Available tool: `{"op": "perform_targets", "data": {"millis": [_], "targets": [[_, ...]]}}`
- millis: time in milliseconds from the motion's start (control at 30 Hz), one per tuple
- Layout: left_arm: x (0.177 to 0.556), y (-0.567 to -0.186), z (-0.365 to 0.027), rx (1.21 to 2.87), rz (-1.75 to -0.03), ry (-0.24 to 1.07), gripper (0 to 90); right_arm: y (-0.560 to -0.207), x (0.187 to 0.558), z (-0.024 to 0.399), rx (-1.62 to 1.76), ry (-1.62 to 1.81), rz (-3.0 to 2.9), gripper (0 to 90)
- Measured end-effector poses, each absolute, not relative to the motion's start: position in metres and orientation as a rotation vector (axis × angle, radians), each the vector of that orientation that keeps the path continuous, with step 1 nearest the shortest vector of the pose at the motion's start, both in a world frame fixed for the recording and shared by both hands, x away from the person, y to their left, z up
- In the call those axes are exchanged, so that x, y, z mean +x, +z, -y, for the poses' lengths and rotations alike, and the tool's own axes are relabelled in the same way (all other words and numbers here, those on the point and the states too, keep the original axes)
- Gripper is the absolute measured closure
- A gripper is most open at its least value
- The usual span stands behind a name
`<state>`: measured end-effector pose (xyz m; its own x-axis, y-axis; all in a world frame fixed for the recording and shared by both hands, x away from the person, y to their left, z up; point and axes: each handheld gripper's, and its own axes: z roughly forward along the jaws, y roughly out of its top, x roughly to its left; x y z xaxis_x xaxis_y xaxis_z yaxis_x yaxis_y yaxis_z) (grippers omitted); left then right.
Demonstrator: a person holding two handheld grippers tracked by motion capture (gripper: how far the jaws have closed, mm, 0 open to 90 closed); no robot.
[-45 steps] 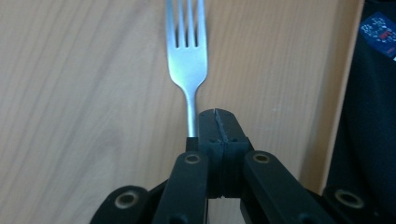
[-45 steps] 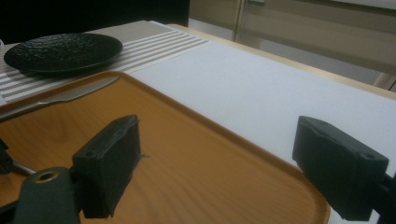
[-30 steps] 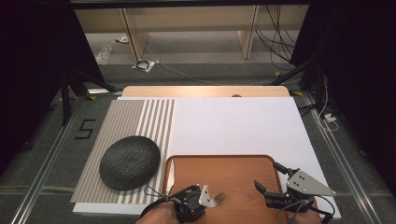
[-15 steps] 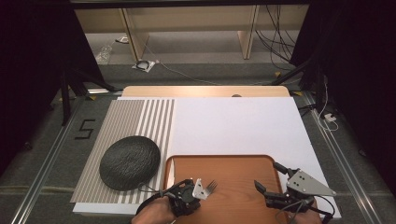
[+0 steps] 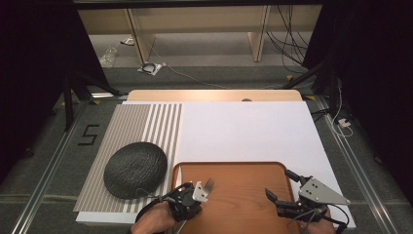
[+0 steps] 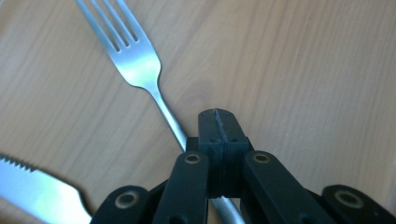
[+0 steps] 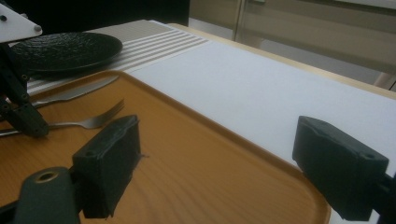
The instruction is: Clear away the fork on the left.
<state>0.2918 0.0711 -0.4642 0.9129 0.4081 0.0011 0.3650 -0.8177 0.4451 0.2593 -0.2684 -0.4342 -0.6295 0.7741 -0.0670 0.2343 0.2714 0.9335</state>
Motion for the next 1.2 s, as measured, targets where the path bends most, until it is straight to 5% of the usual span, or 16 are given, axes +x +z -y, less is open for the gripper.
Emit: {"op": "perform_targets", "data": {"millis": [1200], "targets": [[0.301,-0.465,-0.098,2.613,-0.671,0.148,89.2,-0.434,0.259,0.269,0.906,1.345,-2.027,16.1]]}}
